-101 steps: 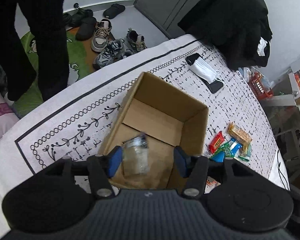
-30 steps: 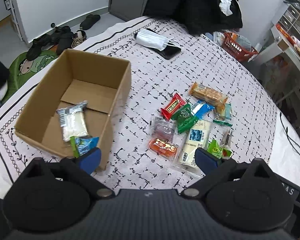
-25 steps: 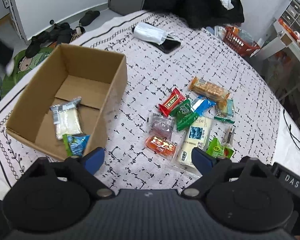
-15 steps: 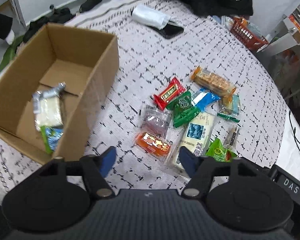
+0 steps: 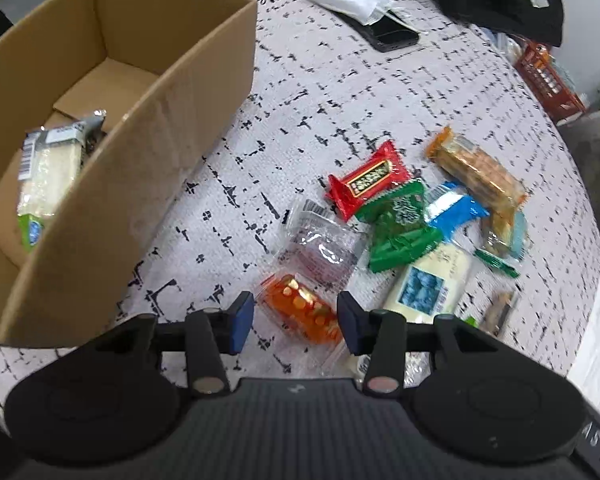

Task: Organize snacks
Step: 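Grasp the orange candy bag with the left gripper while the right grasps the green packet, then carry the orange bag and green packet over the cardboard box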

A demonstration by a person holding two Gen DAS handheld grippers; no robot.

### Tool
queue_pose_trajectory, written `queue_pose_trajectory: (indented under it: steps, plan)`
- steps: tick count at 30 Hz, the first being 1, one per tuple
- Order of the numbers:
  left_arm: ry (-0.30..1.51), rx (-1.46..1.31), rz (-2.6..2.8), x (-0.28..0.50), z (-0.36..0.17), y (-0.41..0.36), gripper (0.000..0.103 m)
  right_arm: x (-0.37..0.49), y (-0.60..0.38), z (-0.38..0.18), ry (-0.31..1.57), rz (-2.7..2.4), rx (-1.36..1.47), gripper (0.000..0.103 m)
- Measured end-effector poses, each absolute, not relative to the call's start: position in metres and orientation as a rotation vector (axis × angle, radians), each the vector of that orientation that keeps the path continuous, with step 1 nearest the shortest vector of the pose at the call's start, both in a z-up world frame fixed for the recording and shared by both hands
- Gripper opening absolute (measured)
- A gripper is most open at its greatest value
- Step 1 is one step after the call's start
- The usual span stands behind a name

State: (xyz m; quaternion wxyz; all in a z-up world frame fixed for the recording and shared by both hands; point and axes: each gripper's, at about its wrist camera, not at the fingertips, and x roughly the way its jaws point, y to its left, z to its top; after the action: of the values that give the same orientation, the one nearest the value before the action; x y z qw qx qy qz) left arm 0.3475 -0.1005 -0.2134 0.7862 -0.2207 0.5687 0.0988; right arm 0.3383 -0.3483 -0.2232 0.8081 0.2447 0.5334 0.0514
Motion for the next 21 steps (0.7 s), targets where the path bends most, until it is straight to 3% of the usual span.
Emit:
queue_pose_trajectory:
  steps: [8, 11, 12, 17, 21]
  plan:
    - [1.242, -0.426, 0.237, 0.353, -0.224, -0.112, 0.046, 0.343, -0.341, -0.227, 1.131, 0.12, 0.467, 0.077]
    - [1.246, -0.422, 0.239, 0.348, -0.224, -0.112, 0.041, 0.343, -0.339, -0.227, 1.122, 0.109, 0.439, 0.057]
    - [1.247, -0.427, 0.232, 0.346, -0.224, -0.112, 0.025, 0.343, -0.34, -0.228, 1.12, 0.113, 0.444, 0.044]
    - [1.248, -0.447, 0.208, 0.335, -0.214, -0.107, 0.02, 0.337, -0.345, -0.225, 1.126, 0.121, 0.489, 0.032]
    - [1.231, -0.458, 0.184, 0.327, -0.199, -0.102, 0.02, 0.331, -0.344, -0.22, 1.128, 0.115, 0.477, 0.031]
